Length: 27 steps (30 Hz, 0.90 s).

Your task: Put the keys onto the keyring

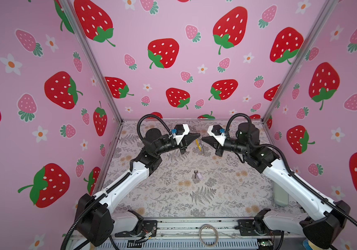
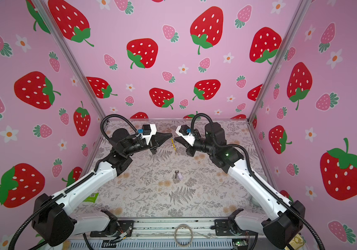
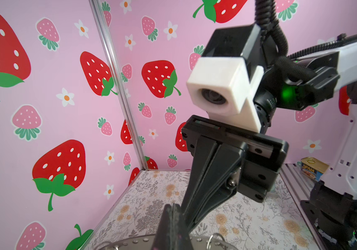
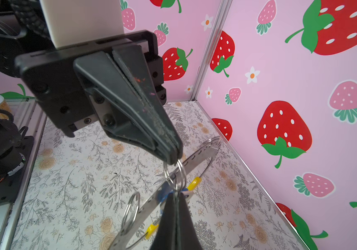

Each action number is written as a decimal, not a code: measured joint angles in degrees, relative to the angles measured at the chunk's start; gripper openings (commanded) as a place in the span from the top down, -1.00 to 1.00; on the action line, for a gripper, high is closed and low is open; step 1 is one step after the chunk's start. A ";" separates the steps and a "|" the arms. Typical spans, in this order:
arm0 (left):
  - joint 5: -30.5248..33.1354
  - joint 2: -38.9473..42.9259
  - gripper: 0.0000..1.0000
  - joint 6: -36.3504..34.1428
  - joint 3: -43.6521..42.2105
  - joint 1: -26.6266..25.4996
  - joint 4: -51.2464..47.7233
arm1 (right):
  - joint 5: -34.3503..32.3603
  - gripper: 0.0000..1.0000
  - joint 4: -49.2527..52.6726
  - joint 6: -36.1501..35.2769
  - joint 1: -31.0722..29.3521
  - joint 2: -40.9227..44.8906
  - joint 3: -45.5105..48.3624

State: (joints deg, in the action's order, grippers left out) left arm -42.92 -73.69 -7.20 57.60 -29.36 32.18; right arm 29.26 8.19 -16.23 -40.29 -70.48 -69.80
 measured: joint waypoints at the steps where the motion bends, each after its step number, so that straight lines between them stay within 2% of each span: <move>1: 0.31 0.00 1.00 0.24 -0.20 -0.02 0.61 | -0.24 1.00 -0.04 0.00 -0.13 -0.02 -0.02; 20: 9.14 -0.83 1.00 1.38 -3.13 -3.87 10.84 | -4.81 1.00 -2.56 3.23 -1.62 -0.13 -0.04; 27: 9.94 -0.92 1.00 0.92 -3.45 -4.02 11.28 | -6.32 1.00 -2.80 3.39 -1.70 -0.13 -0.04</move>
State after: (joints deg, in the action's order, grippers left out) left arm -32.97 -74.61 -6.28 54.15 -33.39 43.46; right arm 22.94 5.39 -12.84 -42.00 -70.61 -69.84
